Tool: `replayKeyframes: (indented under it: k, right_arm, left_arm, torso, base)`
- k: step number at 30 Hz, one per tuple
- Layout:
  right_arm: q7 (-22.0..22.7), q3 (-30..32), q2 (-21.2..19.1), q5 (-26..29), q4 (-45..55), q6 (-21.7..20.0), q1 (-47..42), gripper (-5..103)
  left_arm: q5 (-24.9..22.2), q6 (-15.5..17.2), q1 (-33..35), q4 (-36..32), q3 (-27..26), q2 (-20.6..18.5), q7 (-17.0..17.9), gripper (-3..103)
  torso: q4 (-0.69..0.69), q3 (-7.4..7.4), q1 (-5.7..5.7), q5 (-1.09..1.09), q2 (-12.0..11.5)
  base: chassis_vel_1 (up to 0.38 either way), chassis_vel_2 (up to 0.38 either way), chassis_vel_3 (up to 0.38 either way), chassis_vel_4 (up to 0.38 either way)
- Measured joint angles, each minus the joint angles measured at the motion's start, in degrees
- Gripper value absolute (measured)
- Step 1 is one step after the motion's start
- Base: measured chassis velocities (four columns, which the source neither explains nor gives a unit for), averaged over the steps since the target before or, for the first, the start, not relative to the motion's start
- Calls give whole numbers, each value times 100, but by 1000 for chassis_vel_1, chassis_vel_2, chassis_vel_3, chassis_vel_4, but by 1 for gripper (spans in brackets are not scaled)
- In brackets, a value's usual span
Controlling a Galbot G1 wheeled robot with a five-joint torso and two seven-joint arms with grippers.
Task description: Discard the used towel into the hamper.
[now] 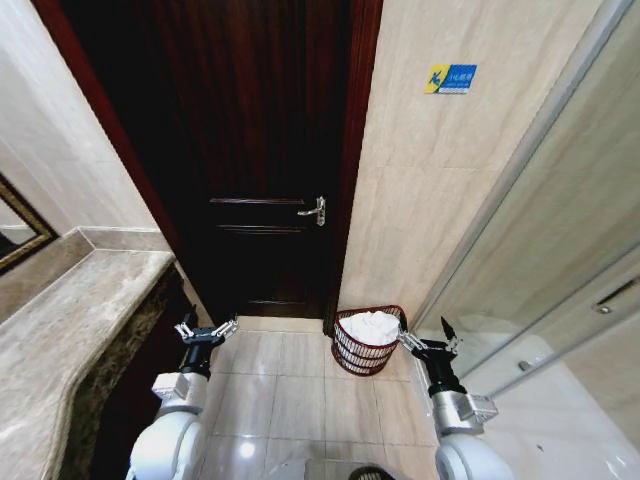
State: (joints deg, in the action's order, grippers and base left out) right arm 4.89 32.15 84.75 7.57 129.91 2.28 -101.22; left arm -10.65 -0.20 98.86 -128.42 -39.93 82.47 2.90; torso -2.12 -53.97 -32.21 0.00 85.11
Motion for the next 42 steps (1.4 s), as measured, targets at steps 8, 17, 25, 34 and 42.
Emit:
replayKeyframes:
  k: [8, 17, 25, 34, 42]
  right_arm:
    - [0, 0, 0, 0, 0, 0, 0, 100]
    - [0, 0, 0, 0, 0, 0, 0, 100]
    - [0, 0, 0, 0, 0, 0, 0, 100]
    - [0, 0, 0, 0, 0, 0, 0, 100]
    - [0, 0, 0, 0, 0, 0, 0, 100]
  left_arm:
    - [0, 0, 0, 0, 0, 0, 0, 100]
    - [0, 0, 0, 0, 0, 0, 0, 100]
    - [0, 0, 0, 0, 0, 0, 0, 100]
    - [0, 0, 0, 0, 0, 0, 0, 100]
    - [0, 0, 0, 0, 0, 0, 0, 100]
  torso:
    - [0, 0, 1, 0, 1]
    - [0, 0, 0, -1, 0]
    - [0, 0, 1, 0, 0]
    - [1, 0, 0, -1, 0]
    - [0, 0, 1, 0, 0]
  base:
    - [102, -102, -96, 109]
    - [100, -92, -91, 94]
    - [116, -70, -78, 113]
    - [103, -83, -89, 105]
    - [88, -87, -81, 87]
